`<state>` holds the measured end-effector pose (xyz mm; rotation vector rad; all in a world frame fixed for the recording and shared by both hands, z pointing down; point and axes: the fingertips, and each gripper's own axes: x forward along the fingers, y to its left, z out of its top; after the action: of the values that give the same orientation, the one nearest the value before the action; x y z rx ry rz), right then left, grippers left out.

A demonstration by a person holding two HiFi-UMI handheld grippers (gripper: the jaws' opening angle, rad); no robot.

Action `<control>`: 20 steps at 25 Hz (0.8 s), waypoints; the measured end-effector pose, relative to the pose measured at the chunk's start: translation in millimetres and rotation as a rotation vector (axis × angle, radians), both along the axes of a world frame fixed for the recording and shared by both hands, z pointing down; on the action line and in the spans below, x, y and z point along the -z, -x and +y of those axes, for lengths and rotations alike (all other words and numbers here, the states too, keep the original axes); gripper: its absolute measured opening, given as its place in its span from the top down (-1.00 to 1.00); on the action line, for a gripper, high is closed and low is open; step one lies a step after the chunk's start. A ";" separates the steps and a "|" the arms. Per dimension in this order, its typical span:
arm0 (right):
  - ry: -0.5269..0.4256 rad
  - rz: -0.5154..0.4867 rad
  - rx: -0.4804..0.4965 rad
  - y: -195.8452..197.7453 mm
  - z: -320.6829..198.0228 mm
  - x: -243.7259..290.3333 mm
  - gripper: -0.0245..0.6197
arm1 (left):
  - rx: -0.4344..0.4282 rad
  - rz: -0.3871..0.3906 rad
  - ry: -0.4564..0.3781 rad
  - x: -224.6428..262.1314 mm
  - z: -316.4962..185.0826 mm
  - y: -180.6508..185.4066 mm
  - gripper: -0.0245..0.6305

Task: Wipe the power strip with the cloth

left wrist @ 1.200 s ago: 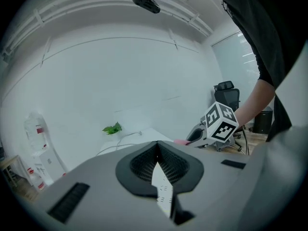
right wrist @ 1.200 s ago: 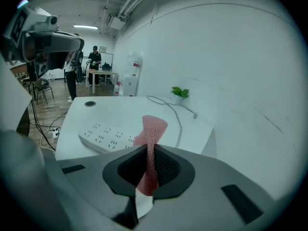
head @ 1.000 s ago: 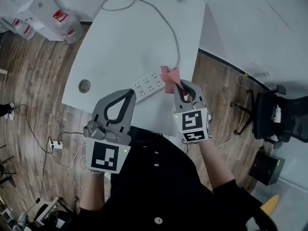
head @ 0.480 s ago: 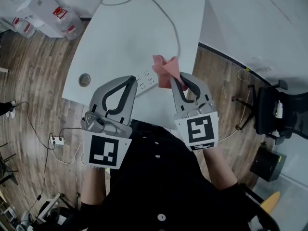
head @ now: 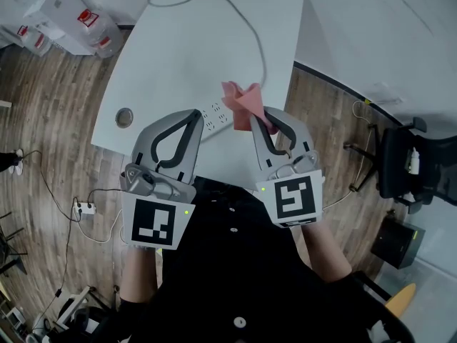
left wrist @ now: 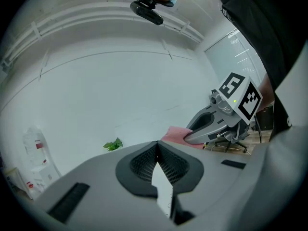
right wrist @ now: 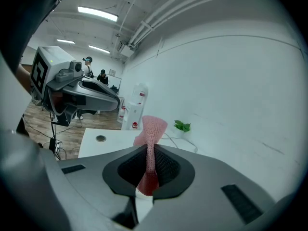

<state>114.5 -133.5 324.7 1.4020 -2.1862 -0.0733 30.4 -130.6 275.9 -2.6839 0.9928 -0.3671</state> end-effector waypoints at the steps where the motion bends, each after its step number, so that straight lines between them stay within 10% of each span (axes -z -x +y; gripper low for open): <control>1: 0.002 0.000 0.001 -0.1 -0.1 -0.2 0.77 | -0.001 -0.002 0.000 -0.1 -0.4 -0.5 0.88; 20: 0.006 0.043 0.013 -1.5 -1.1 -2.3 0.77 | 0.008 -0.002 0.001 -1.5 -5.6 -1.5 0.89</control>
<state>116.0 -134.6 327.0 1.3699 -2.1586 -0.1005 31.9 -136.2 277.4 -2.6809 1.0027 -0.3724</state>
